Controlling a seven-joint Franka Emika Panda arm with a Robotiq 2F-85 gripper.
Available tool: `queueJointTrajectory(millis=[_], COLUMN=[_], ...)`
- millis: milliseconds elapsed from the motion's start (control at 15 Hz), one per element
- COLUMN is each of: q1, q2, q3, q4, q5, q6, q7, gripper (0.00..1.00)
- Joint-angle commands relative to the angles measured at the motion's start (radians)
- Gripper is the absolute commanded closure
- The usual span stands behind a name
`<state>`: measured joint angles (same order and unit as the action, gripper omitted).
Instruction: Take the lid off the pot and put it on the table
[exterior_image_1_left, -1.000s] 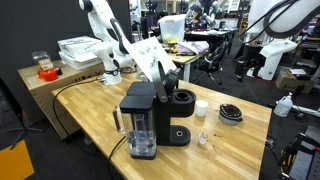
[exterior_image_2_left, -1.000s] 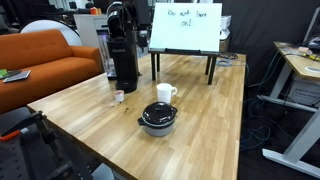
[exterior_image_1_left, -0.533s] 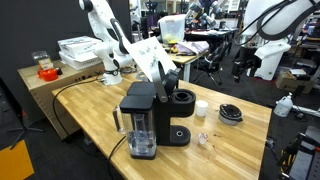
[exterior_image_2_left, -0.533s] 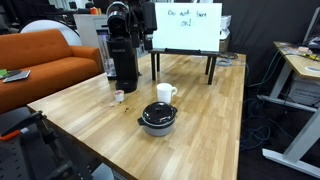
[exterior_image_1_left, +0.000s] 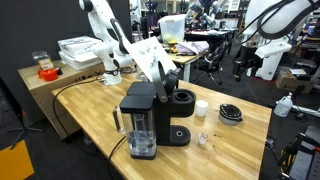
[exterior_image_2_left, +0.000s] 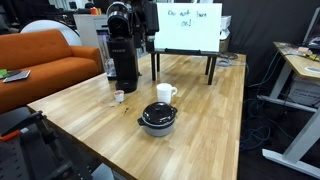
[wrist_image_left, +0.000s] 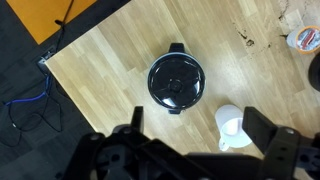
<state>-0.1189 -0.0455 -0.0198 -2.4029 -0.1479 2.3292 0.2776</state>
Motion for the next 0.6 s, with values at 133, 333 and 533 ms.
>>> queueJointTrajectory(millis=[133,333,533], q1=[0.010,0.010,0.002], q2=[0.066,0.131,0.205], q3=[-0.036,-0.042,-0.052], q4=[0.061,0.110,0.168], q5=[0.024,0.111,0.179], q6=[0.020,0.020,0.016], q7=[-0.020,-0.065,-0.105], gripper=[0.00,0.00,0.00])
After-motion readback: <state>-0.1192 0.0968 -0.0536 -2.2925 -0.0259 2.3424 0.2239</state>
